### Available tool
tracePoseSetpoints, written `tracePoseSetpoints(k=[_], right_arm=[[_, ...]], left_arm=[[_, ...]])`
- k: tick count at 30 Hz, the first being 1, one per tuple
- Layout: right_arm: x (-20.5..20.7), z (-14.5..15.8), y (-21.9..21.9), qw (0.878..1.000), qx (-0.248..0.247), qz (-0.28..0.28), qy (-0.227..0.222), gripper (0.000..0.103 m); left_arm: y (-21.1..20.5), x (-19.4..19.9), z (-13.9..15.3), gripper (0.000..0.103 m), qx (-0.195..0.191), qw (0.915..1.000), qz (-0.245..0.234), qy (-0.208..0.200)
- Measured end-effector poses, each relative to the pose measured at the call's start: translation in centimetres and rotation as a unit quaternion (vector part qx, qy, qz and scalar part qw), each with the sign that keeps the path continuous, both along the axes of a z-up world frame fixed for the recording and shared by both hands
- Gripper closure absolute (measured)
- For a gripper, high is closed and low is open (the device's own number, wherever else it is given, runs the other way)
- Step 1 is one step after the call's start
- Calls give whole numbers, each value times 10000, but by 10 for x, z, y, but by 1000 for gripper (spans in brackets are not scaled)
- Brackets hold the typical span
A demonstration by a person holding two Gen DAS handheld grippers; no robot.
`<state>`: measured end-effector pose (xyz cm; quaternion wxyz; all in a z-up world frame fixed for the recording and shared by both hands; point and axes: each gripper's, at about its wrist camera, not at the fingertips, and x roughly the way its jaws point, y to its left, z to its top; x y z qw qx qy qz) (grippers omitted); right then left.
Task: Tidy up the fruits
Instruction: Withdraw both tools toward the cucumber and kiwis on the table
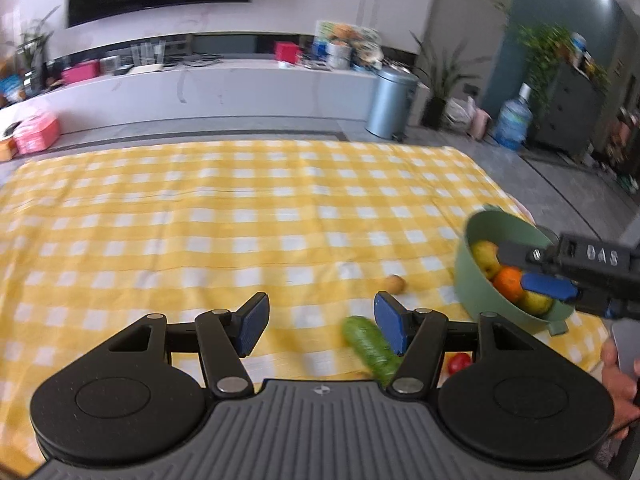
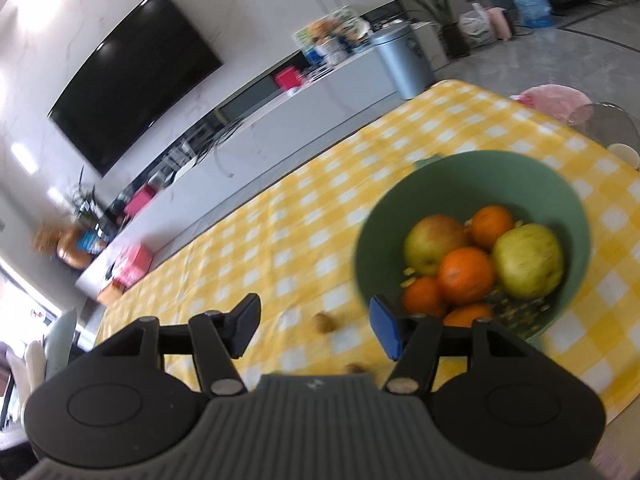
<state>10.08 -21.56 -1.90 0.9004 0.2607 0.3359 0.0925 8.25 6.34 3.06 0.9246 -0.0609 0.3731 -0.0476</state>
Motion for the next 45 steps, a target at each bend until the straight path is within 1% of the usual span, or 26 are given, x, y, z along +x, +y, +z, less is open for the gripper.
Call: tracePoseSetpoints(k=[1,2,3,4,6,7,8,9,11,14,16,17,18,20,22,24,25,26,28,29,30,33,35,38,42,45], right_arm=[[-3,2,9,9999,-60,115,-22,45],[-6,4,16,9997,-123,225,-33,50],[-8,5,25,9992,-212,353,-19,60],[-8,6,34,9984,-303,483,18,64],[-8,6,51,9971,-399,623,153,75],[-9,5,57,9967,-422,672,193,79],[-9,5,63,9961,-449,731,223,88],[-10,5,68,9954,-490,781,263,91],[-10,2,75,9943,-645,757,395,91],[-8,-3,77,9924,-842,651,614,91],[-6,-8,76,9903,-1045,539,736,91],[-5,-10,75,9890,-1154,451,804,91],[-3,-13,73,9877,-1237,361,887,89],[2,-23,66,9856,-1261,148,1112,87],[4,-35,61,9836,-1238,-39,1312,87],[5,-44,60,9823,-1228,-102,1409,87],[6,-47,59,9821,-1220,-107,1431,87],[7,-50,58,9819,-1216,-124,1447,86],[11,-56,56,9809,-1228,-209,1497,81],[13,-59,55,9799,-1235,-245,1548,75],[15,-61,55,9786,-1247,-285,1613,72],[16,-66,53,9770,-1264,-372,1675,72],[14,-65,51,9789,-1199,-395,1606,72],[16,-65,45,9817,-966,-419,1589,72],[16,-65,42,9852,-670,-254,1555,72],[8,-64,40,9881,-461,-312,1435,72]], left_arm=[[8,-2,1,32,-36,9999,116,-3],[15,-4,0,32,-73,9996,279,35],[23,-5,-2,32,-120,9988,465,110],[30,-5,-5,32,-179,9979,604,174],[42,-6,-11,32,-295,9966,714,274],[47,-7,-14,32,-358,9962,738,307],[53,-8,-17,32,-433,9956,765,327],[57,-8,-19,32,-494,9951,782,334],[62,-9,-23,32,-641,9946,744,337],[64,-10,-31,32,-936,9939,506,292],[65,-12,-37,32,-1060,9931,430,242],[63,-13,-39,32,-1048,9938,310,192],[60,-13,-42,32,-1043,9944,108,132],[54,-12,-50,32,-1077,9938,-206,175],[50,-12,-57,32,-1002,9944,-258,191],[53,-11,-62,32,-969,9950,-219,120],[57,-11,-64,32,-1061,9941,-224,72],[60,-12,-66,32,-1262,9915,-316,18],[63,-10,-71,32,-1671,9840,-610,67],[61,-10,-72,32,-1746,9820,-711,109],[58,-10,-73,32,-1703,9822,-784,93],[48,-12,-75,32,-1462,9848,-937,-60],[45,-13,-77,32,-1527,9821,-1080,-199],[38,-11,-82,32,-1465,9807,-1285,-181],[26,-10,-90,32,-1080,9844,-1386,-116],[17,-5,-97,32,-856,9836,-1590,3]])
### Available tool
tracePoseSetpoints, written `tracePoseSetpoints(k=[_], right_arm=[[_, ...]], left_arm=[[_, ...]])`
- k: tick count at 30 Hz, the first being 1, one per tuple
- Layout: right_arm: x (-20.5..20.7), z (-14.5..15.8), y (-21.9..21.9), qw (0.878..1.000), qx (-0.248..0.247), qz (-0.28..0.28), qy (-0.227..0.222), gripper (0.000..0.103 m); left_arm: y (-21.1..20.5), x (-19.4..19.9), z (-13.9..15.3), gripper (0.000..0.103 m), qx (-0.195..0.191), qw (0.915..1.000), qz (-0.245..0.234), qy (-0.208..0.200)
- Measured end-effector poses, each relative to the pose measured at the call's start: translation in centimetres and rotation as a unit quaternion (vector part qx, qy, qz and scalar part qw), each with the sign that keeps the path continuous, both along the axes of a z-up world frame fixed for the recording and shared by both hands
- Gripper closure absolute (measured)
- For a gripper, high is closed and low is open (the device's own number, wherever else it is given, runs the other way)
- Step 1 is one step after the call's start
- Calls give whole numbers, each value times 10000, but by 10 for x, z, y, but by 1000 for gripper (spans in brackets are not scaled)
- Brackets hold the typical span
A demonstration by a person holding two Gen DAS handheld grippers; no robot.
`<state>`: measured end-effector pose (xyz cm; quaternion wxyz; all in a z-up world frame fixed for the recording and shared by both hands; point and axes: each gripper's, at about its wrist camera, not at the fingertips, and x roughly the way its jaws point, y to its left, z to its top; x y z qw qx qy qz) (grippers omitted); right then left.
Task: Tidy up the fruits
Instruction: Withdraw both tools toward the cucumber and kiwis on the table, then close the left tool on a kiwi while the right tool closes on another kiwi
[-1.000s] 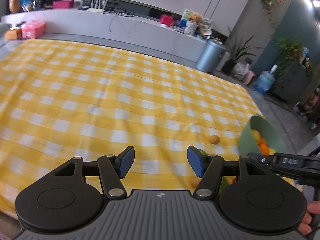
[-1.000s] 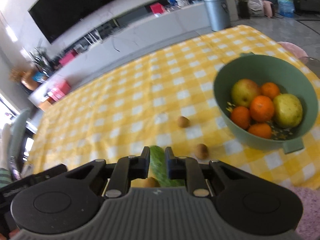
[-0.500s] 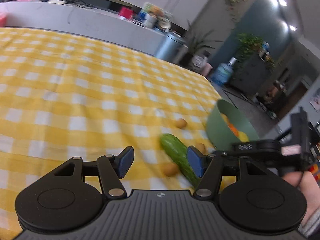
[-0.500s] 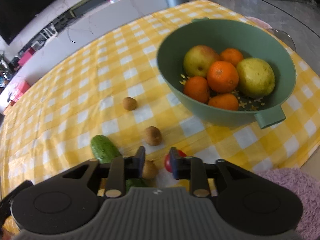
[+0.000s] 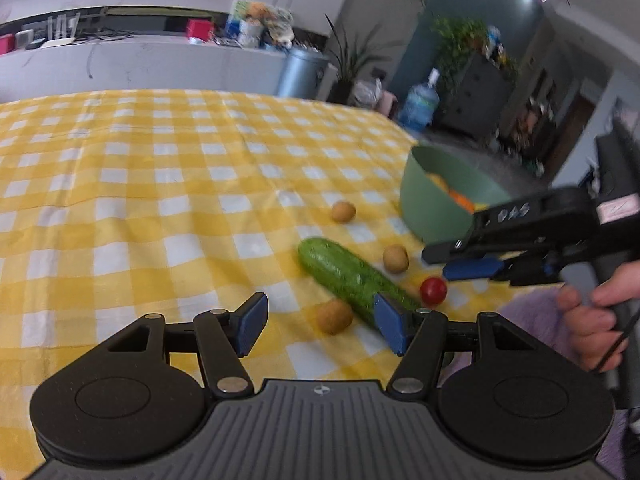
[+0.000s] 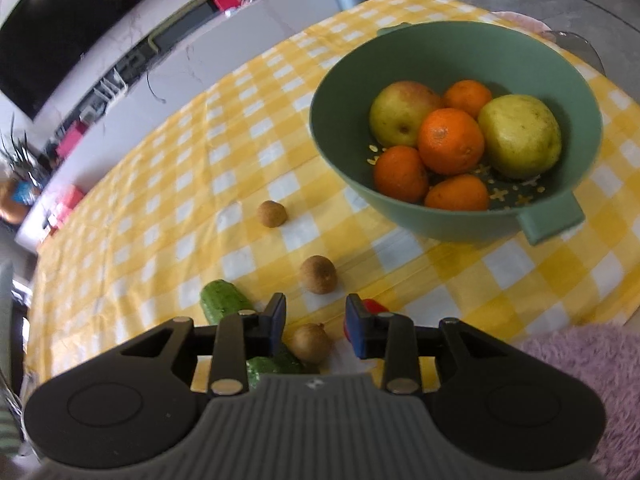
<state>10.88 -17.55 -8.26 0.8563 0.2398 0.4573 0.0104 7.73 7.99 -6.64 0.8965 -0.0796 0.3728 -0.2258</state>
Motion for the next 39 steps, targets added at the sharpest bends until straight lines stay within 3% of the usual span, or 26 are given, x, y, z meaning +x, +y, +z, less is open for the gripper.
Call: tracePoseSetpoints(k=[9,15,17,23,29,35,39], right_arm=[[-2,-8,-13,9980,624,-119,-45,73],[-2,-10,-15,9969,774,-91,-91,73],[-2,-12,-19,9961,872,-105,-77,73],[-2,-13,-20,9955,941,-59,-63,73],[-1,-14,-16,9900,1402,163,35,73],[2,-18,-6,9963,774,13,382,73],[4,-25,-6,9947,857,-91,556,73]], left_arm=[[-30,13,-27,37,737,9963,-444,78],[-44,16,-31,53,899,9935,-698,-80],[-48,18,-32,62,968,9926,-722,-103],[-52,20,-32,74,1109,9910,-738,-154],[-31,21,-16,74,652,9977,-102,-184],[-5,21,-10,74,295,9987,408,-31],[-1,23,-8,74,163,9985,528,45]])
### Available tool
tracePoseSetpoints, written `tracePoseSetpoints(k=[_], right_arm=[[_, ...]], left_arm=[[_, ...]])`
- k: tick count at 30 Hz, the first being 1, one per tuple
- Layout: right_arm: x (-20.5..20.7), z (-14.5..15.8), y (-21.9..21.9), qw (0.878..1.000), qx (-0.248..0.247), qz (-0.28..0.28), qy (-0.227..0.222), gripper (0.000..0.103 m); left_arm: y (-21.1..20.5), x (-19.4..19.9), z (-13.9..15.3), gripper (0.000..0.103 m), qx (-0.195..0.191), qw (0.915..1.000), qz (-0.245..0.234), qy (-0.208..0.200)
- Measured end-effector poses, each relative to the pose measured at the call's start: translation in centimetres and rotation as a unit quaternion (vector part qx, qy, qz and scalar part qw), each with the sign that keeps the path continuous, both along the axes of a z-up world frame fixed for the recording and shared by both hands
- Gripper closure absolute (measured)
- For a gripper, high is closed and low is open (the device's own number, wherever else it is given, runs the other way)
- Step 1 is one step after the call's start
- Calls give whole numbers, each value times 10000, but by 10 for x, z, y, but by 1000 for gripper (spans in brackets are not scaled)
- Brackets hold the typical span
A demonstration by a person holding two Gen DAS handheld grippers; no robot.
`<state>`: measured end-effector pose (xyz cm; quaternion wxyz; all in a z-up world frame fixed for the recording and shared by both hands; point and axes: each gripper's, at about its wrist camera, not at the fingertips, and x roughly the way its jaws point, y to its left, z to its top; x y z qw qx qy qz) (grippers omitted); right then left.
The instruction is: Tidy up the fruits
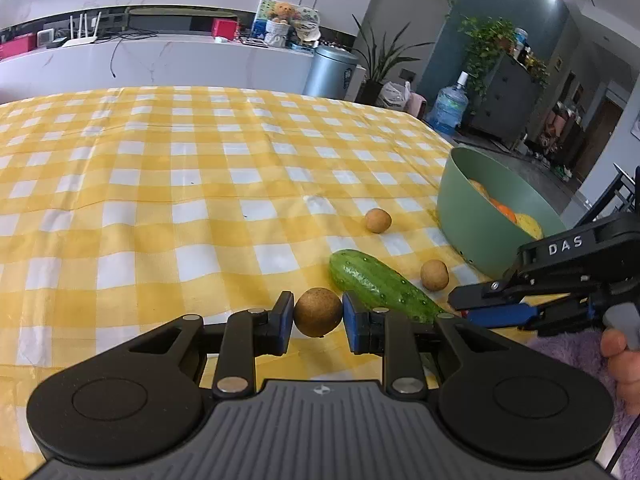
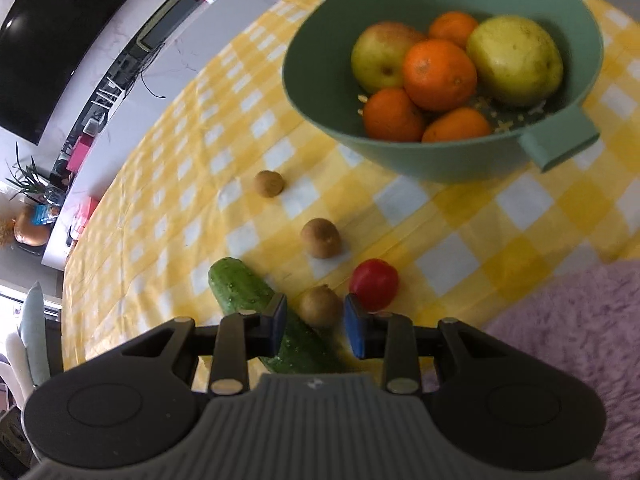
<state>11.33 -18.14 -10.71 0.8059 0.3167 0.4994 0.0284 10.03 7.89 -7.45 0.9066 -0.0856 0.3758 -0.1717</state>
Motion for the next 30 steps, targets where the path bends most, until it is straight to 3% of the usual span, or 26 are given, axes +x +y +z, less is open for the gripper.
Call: tracePoseSetpoints(k=[7,11,20,24,30], right_arm=[[1,-5,6,9996,45,-266,26,75],[2,-3,17,9988,-384,-303,32,85],[6,-1,26,9974,-679,-249,-36,80],[6,2,32,9957,-899,-78,-193,83],[-6,24,37,9931,-654,104,-966,83]], left_arm=[[0,3,-6,74,282,9986,334,289],[-3,2,-6,74,414,9981,322,309],[-2,-4,-2,74,357,9989,233,167],[-3,-7,3,74,333,9992,204,35],[18,-3,8,74,108,9944,1049,59]])
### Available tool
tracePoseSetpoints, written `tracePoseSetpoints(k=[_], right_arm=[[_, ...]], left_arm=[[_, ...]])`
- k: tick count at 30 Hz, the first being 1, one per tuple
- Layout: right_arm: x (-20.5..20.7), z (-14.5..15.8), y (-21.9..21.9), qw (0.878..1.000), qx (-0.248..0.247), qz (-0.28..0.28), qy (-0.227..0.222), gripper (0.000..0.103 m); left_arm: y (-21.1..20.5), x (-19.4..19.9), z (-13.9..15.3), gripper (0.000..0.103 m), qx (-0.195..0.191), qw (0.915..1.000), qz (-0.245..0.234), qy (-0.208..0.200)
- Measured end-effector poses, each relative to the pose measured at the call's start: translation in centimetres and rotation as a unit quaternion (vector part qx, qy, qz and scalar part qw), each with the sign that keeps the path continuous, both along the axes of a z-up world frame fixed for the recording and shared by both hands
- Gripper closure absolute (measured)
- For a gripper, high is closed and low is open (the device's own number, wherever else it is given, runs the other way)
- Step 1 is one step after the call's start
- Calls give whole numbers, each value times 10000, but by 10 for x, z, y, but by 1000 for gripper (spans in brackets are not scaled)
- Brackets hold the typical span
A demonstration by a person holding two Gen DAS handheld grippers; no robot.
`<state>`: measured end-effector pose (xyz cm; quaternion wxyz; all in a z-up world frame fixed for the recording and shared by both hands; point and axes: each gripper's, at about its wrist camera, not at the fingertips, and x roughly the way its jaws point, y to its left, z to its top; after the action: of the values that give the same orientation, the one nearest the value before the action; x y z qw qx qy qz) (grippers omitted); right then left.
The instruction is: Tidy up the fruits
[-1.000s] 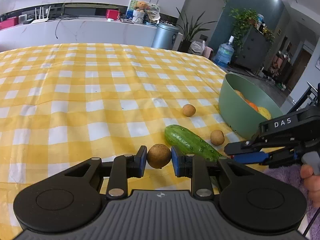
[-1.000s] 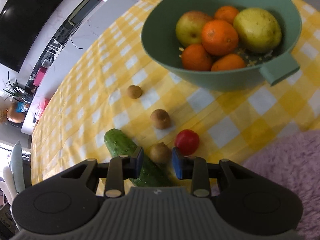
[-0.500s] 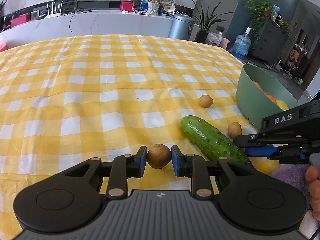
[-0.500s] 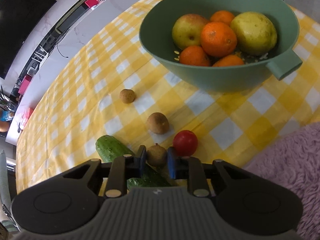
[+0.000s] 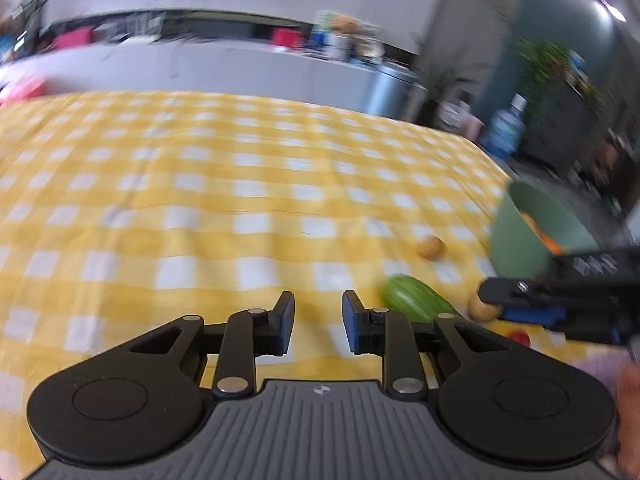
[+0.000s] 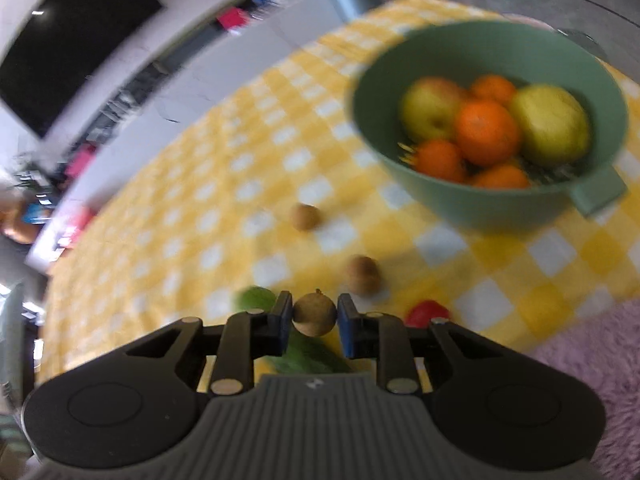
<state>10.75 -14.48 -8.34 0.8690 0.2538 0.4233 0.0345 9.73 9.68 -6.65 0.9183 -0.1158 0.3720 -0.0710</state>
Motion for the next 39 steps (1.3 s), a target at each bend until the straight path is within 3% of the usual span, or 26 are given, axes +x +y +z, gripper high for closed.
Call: tracePoseSetpoints(k=[5,8,11,14,19,25,29,39], right_arm=[[-2,13,43,9896,-123,1395,-343,83],[-5,10,74,9754,-598,2112,-210,83],[-9,1,96,9660,-1045,2363,12,82],[-10,0,105,9625,-1216,2427,-2,81],[-9,-6,115,9629,-1059,2483,-37,82],[-10,-14,134,9590,-1437,2435,-190,82],[-7,-14,128,9619,-1313,2393,-166,82],[-13,13,103,9702,-986,2128,-604,82]], left_arm=[[27,8,-6,74,-384,9977,473,283],[38,14,-12,74,-477,9948,692,571],[42,16,-18,74,-485,9931,801,700],[44,16,-19,74,-509,9925,827,743],[46,15,-20,74,-564,9921,846,741],[52,15,-21,74,-655,9901,965,782],[51,17,-22,74,-662,9901,930,822],[38,5,-5,74,-502,9966,639,133]])
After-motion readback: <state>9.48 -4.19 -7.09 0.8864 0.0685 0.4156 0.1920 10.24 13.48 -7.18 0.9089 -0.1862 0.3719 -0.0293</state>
